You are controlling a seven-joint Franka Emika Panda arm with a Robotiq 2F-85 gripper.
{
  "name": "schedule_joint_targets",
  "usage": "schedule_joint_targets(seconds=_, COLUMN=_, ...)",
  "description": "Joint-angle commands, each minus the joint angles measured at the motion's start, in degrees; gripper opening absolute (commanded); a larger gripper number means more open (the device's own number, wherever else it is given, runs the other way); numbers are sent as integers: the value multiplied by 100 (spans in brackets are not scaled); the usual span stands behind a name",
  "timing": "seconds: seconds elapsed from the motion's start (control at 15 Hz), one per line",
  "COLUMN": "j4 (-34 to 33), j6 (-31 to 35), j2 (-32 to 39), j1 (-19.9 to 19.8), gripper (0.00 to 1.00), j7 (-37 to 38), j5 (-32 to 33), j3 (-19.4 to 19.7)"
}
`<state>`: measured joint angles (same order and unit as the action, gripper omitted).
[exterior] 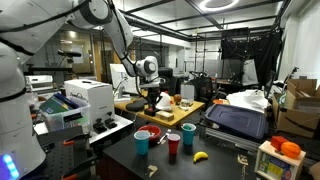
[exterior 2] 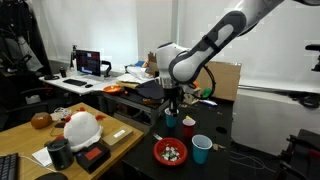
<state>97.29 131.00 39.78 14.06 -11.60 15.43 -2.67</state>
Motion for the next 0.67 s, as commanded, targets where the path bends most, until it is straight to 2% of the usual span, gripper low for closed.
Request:
schedule_joint_targets(seconds=0.0, j4=404, j6=-760, j2=-729, j1=-195, gripper=0, j7=-179, j5=46, j3=-108)
schedule_joint_targets(seconds=0.27, j4=466, j6=-1228, j2=-1177, j1=-338, gripper=0, j7=-193, j5=0, j3=-144)
schedule_joint_targets(seconds=0.47, j4=497, j6=-1250, j2=-1447, j1=-478, gripper=0, j7=-217, j5=-63, j3=-169)
schedule_joint_targets(seconds=0.6, j4=430, j6=-1492, j2=-1559, j1=-596, gripper=0, j7=-377, j5=-79, j3=-167)
